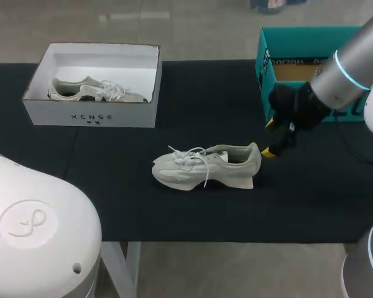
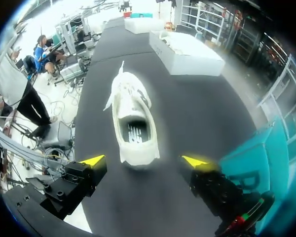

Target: Take the shoe out of the shoebox, open the shoe tongue, remove and reinsert the insole, then place the shoe into the shoebox

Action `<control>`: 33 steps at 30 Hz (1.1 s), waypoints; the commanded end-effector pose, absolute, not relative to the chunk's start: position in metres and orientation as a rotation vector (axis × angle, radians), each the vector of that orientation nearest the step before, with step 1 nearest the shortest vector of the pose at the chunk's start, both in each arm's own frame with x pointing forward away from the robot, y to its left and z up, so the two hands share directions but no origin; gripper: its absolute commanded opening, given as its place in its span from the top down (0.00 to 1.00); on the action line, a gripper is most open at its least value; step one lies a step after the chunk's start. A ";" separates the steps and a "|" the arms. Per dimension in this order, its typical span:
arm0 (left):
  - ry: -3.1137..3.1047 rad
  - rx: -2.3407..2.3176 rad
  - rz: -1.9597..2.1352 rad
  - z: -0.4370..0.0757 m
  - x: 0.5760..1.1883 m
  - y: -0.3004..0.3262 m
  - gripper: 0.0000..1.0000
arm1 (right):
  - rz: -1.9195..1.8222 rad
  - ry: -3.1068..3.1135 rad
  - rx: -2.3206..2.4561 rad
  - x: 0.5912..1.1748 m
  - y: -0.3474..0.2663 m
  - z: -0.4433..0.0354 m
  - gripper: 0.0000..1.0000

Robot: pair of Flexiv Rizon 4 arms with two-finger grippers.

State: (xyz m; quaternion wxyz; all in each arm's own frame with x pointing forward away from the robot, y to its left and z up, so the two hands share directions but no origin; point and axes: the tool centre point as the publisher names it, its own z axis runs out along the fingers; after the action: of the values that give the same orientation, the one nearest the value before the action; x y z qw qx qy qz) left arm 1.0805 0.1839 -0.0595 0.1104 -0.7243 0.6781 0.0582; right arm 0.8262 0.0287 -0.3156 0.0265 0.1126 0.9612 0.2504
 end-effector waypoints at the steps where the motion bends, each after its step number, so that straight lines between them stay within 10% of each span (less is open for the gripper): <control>1: 1.991 -2.126 0.163 -0.061 1.078 0.184 0.00 | 0.909 2.993 0.151 0.838 0.024 -0.327 0.00; 33: 1.991 -2.126 0.163 -0.061 1.078 0.184 0.00 | 0.782 3.062 0.110 0.838 0.027 -0.363 0.00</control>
State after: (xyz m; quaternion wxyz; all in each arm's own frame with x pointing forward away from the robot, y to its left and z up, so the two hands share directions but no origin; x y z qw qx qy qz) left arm 1.0805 0.1838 -0.0595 0.1104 -0.7243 0.6781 0.0582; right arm 0.8385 0.0259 -0.3591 -0.0206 0.0408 0.9696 0.2402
